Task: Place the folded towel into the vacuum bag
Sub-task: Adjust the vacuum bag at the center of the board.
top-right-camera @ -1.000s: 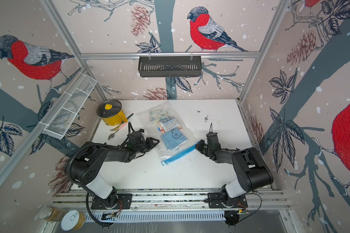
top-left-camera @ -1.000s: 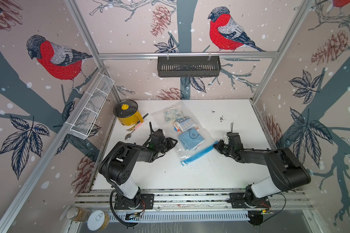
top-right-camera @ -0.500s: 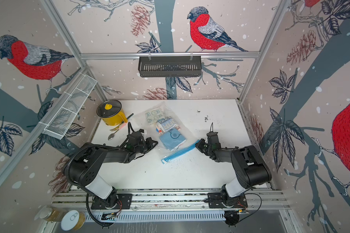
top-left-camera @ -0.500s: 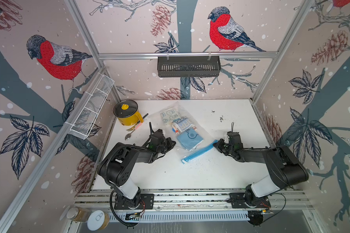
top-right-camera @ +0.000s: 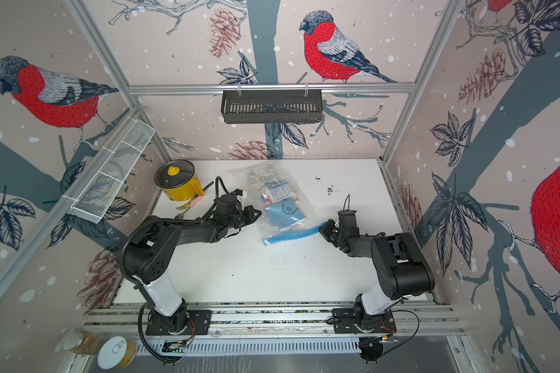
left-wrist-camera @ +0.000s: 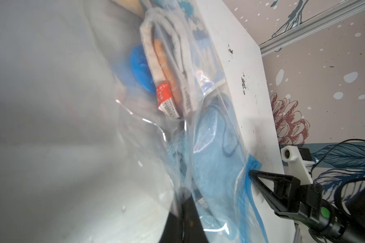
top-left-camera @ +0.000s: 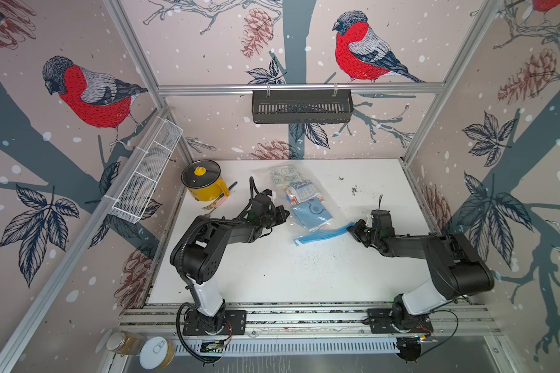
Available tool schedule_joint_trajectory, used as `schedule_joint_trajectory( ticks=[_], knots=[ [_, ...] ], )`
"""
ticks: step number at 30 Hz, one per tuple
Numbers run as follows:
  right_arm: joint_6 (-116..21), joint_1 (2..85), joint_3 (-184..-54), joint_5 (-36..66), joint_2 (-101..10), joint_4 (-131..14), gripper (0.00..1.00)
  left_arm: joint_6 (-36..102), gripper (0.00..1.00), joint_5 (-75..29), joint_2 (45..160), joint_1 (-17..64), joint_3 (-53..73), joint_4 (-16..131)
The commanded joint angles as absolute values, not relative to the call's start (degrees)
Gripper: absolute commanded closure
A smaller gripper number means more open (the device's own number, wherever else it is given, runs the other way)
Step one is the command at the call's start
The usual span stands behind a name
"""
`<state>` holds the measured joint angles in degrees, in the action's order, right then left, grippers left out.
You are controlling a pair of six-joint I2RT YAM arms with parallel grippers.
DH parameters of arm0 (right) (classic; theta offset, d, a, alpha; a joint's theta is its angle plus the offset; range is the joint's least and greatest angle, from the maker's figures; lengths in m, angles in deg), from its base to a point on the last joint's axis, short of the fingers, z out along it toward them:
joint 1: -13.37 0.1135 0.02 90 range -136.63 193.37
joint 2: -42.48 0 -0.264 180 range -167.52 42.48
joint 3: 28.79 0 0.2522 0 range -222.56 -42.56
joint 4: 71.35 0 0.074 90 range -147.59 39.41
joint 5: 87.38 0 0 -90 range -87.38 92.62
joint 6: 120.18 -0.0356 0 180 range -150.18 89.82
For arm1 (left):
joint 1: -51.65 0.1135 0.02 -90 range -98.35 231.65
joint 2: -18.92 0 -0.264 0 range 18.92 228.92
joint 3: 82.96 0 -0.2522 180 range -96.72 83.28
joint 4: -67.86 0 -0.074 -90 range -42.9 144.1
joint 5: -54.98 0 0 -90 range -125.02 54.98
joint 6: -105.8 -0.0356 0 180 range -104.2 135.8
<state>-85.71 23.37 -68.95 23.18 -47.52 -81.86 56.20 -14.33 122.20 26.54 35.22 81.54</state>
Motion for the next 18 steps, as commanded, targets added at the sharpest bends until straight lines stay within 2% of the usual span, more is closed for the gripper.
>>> schedule_joint_trajectory(
  ticks=[1,2,4,6,7,10,14,18],
  knots=[
    [-85.13,23.32,-69.23,21.87,-47.44,-80.67,0.88,51.74,0.62,-16.29,123.92,26.33,31.61,78.38],
    [-85.11,23.31,-69.13,21.89,-46.98,-80.61,0.85,51.71,0.52,-16.14,123.99,26.33,31.35,77.84],
    [-84.98,23.31,-69.05,21.86,-45.75,-80.26,0.71,52.33,0.35,-16.44,122.88,26.22,32.28,76.68],
    [-85.02,23.31,-68.92,21.96,-44.41,-79.72,0.57,53.38,0.28,-16.59,120.81,26.16,34.75,75.31],
    [-84.97,23.31,-68.77,22.17,-43.63,-79.4,0.51,54.05,0.26,-16.65,119.35,26.17,36.57,74.39],
    [-84.93,23.87,-68.03,22.9,-40.66,-79.1,0.44,55.86,0.25,-15.77,114.27,26.21,42.29,72.55],
    [-84.85,26.35,-66.02,23.84,-36.25,-78.93,0.41,58.15,0.26,-12.9,107.85,26.07,48.86,70.0],
    [-85.9,30.97,-63.25,25.2,-31.75,-79.68,0.43,60.43,0.3,-6.44,103.96,26.01,53.51,69.96]
  ],
)
